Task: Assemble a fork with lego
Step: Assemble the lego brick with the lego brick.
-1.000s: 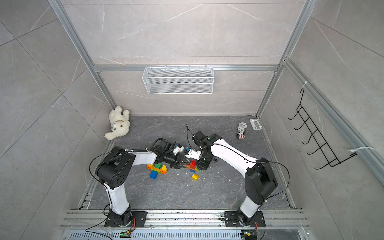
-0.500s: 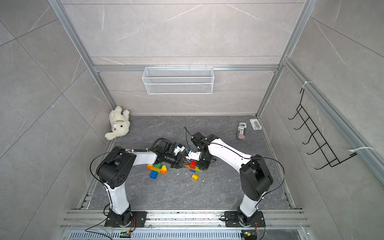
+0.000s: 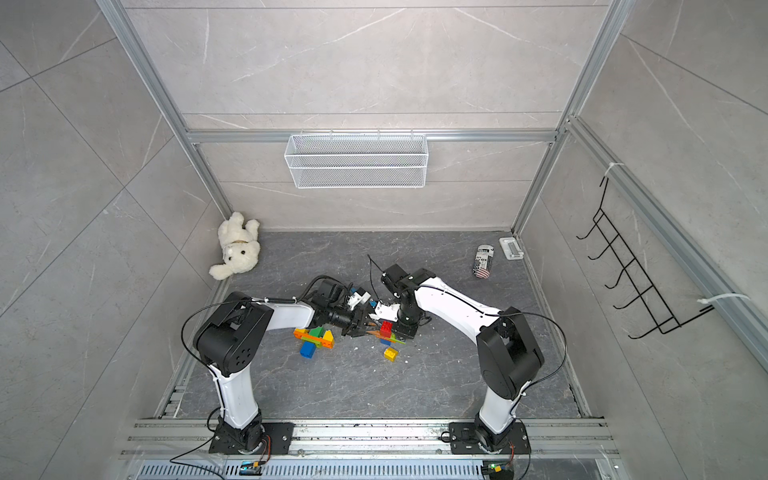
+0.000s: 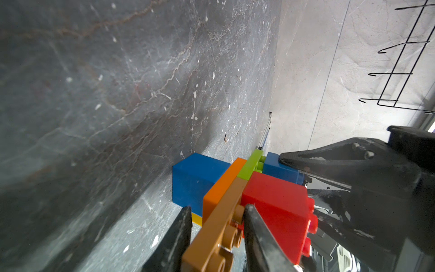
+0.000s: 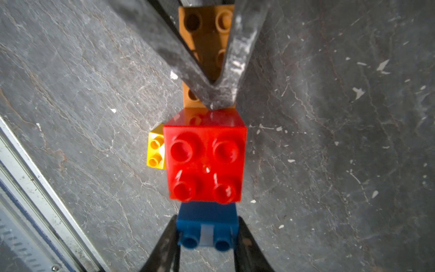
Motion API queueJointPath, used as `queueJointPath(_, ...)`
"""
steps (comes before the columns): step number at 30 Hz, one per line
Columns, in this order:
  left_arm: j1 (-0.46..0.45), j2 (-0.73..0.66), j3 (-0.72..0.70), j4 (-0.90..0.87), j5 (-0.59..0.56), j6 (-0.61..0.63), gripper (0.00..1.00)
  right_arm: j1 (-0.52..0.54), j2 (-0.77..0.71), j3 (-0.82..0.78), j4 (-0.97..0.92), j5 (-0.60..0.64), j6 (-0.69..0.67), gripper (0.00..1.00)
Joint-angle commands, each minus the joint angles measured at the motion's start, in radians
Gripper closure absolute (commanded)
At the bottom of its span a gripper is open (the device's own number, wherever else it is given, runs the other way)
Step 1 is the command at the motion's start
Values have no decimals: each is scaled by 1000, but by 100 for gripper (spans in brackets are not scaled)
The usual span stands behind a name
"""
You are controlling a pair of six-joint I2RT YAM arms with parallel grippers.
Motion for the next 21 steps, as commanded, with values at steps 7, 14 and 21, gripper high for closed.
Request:
queueJointPath(7, 9, 47, -40, -95, -63, 19, 64, -3, -5, -90, 20, 40, -24, 78)
queueJointPath(14, 13, 51, -47, -85, -62, 17, 66, -2, 32, -72, 14, 57, -8, 79)
queueJointPath(21, 25, 50, -78, -76, -67, 17, 68, -12, 71, -130, 72, 49, 27, 79)
